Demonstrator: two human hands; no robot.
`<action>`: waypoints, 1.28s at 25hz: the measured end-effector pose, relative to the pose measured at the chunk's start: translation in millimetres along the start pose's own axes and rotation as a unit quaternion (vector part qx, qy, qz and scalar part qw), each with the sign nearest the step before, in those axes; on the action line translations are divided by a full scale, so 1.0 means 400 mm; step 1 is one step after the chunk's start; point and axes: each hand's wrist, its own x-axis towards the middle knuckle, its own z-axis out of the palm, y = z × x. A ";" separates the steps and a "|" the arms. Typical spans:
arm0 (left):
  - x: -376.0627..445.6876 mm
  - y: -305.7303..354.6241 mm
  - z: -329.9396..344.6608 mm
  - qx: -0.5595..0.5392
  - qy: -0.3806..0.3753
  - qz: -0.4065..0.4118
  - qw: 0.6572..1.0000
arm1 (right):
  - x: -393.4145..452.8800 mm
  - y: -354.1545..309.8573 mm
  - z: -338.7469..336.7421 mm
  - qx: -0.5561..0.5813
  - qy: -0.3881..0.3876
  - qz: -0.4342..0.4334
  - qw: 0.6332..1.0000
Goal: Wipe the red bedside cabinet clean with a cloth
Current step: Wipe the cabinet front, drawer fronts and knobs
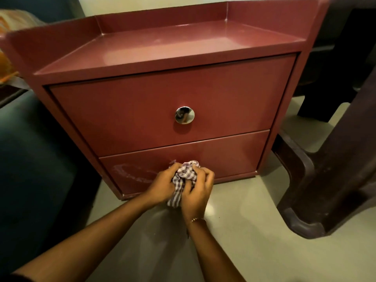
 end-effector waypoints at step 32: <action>-0.002 0.066 0.052 -0.248 0.132 -0.182 0.942 | 0.114 -0.057 -0.038 -0.153 -0.181 -0.039 0.971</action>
